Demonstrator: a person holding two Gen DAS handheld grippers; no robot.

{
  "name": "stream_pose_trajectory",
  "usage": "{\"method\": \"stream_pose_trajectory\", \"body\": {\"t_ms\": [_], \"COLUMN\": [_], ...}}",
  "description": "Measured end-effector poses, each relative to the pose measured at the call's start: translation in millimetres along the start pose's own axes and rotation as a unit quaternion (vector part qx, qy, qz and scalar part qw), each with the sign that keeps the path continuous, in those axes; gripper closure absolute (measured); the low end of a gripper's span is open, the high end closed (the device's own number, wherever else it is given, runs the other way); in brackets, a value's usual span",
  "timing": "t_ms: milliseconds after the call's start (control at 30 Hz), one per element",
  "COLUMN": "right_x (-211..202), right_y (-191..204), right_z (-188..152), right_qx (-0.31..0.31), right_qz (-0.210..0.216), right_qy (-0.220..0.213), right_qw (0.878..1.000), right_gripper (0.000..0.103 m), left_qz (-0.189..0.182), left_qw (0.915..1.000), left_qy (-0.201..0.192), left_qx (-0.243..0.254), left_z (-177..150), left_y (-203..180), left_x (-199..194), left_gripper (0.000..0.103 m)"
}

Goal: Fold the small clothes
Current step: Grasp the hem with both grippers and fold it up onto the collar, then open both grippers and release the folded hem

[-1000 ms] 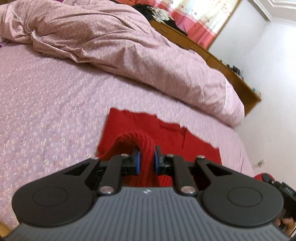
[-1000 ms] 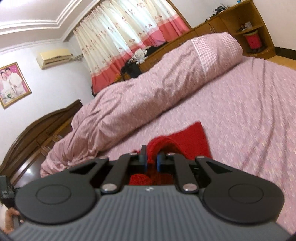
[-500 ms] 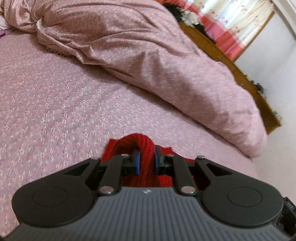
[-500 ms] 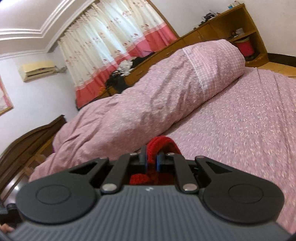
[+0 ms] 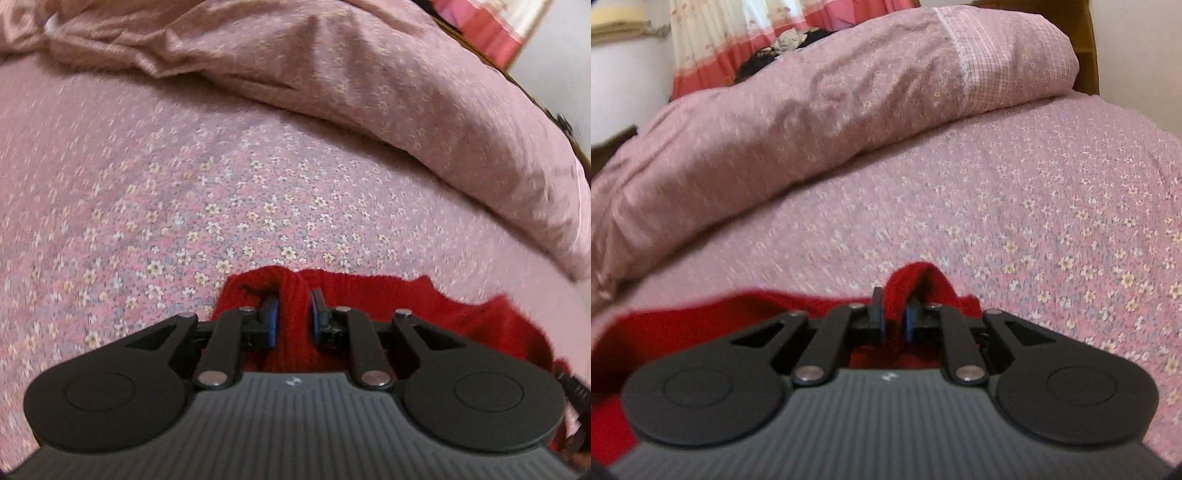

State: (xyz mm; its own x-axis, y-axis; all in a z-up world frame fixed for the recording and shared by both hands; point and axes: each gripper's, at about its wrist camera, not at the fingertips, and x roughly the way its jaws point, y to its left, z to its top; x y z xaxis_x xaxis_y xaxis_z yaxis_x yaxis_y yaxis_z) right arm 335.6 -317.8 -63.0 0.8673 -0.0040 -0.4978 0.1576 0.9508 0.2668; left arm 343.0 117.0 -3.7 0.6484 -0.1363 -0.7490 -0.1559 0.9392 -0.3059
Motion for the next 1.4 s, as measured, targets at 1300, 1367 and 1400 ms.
{"method": "stream_pose_trajectory", "body": {"t_ms": [1300, 1367, 1400], "right_x": [-57.8, -61.5, -64.4], "right_y": [16.0, 17.3, 17.6], "right_z": [-43.4, -34.8, -28.8], "right_qx": [-0.117, -0.113, -0.107], "right_qz": [0.012, 0.010, 0.012], "right_qy": [0.027, 0.044, 0.052], "right_qw": [0.993, 0.993, 0.993], "right_gripper": [0.036, 0.036, 0.036], "left_qz": [0.041, 0.039, 0.033], "left_qw": [0.9853, 0.9849, 0.9841], "left_qy": [0.009, 0.007, 0.001], "left_qx": [0.166, 0.168, 0.175], "left_z": [-76.0, -74.3, -74.3], "left_y": [-38.3, -39.4, -39.4], "left_x": [-20.3, -29.9, -37.8], "left_gripper": [0.003, 0.003, 0.003]}}
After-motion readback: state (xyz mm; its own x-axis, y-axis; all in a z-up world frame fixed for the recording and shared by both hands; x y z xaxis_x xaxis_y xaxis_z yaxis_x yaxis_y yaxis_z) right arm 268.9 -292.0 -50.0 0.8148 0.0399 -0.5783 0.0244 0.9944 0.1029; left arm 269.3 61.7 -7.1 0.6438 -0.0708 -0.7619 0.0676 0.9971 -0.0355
